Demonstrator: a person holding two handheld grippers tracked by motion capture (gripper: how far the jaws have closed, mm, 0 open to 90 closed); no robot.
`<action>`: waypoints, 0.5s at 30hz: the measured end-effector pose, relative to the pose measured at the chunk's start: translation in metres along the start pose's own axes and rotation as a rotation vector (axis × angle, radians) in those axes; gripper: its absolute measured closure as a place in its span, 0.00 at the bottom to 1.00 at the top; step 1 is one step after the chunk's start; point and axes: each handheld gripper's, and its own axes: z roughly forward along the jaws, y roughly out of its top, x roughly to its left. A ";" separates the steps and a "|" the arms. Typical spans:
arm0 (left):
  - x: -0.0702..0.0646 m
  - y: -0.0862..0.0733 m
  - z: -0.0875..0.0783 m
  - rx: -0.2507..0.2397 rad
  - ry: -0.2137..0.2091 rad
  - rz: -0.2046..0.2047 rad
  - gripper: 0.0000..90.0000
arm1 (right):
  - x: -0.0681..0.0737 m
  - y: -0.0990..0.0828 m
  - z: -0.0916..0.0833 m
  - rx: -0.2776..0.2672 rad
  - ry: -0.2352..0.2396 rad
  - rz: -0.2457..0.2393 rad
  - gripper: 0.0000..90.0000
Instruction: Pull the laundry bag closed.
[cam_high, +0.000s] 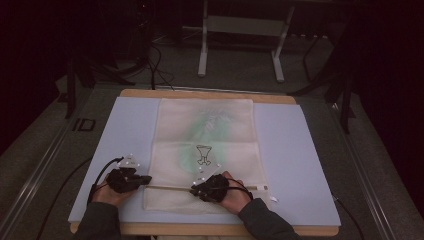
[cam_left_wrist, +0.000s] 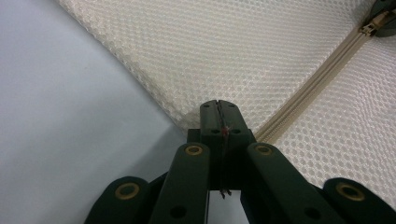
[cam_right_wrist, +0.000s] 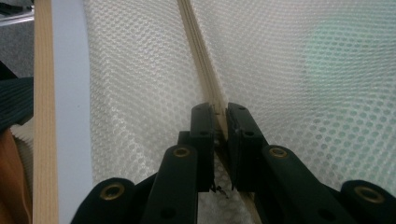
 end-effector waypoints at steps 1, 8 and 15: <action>0.000 0.000 0.000 0.000 0.000 0.000 1.00 | 0.000 -0.001 0.000 -0.001 -0.001 -0.001 0.91; 0.000 0.000 0.000 0.000 0.000 0.000 1.00 | 0.000 -0.005 -0.004 -0.004 -0.005 0.006 0.91; 0.000 0.000 0.000 0.000 0.000 -0.001 1.00 | -0.002 -0.014 -0.008 0.003 -0.008 0.021 0.91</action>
